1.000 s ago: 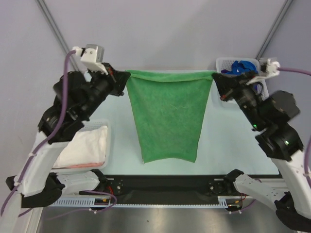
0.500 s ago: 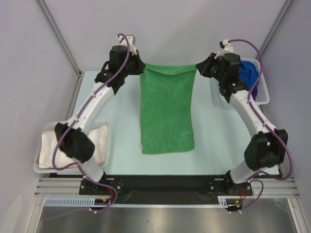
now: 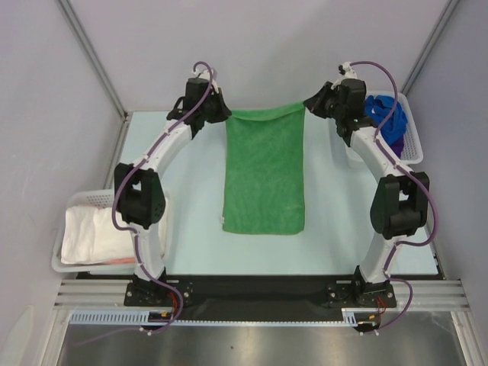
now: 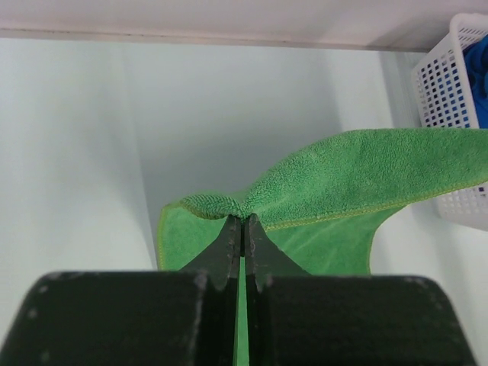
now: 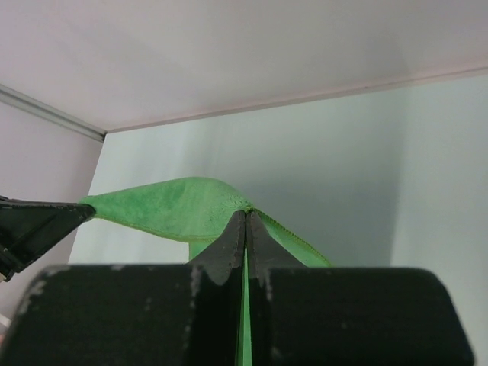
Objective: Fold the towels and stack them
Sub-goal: Flatten out the crumpled towel, then fold the towel
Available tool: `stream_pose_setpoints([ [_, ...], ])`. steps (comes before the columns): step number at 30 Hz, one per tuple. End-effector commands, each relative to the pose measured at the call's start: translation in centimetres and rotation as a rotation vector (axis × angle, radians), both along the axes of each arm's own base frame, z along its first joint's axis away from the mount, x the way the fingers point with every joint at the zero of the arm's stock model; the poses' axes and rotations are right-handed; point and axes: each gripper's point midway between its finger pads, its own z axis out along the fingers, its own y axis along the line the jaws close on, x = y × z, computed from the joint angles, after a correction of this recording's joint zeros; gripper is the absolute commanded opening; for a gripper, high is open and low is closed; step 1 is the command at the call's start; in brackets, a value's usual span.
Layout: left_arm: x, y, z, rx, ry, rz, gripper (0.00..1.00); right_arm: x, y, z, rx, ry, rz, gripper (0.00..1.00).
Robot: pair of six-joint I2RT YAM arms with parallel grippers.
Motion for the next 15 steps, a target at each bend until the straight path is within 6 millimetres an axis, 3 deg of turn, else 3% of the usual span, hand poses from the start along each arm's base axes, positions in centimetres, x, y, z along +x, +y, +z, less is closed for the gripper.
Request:
stream_pose_setpoints([
  [1, -0.5, -0.5, 2.3, -0.076, -0.030, -0.010, 0.00, -0.4, -0.3, 1.8, 0.024, -0.006, -0.010, 0.00],
  [9, -4.4, -0.3, -2.1, -0.113, 0.129, 0.001, 0.00, -4.0, -0.7, -3.8, 0.016, 0.197, -0.010, 0.00],
  [10, -5.1, -0.2, -3.4, -0.109, 0.158, 0.004, 0.00, -4.4, -0.7, -4.4, 0.013, 0.213, -0.011, 0.00],
  [15, -7.2, -0.2, -4.9, -0.110, 0.200, 0.000, 0.00, -6.8, -0.8, -7.7, 0.013, 0.291, -0.002, 0.00],
])
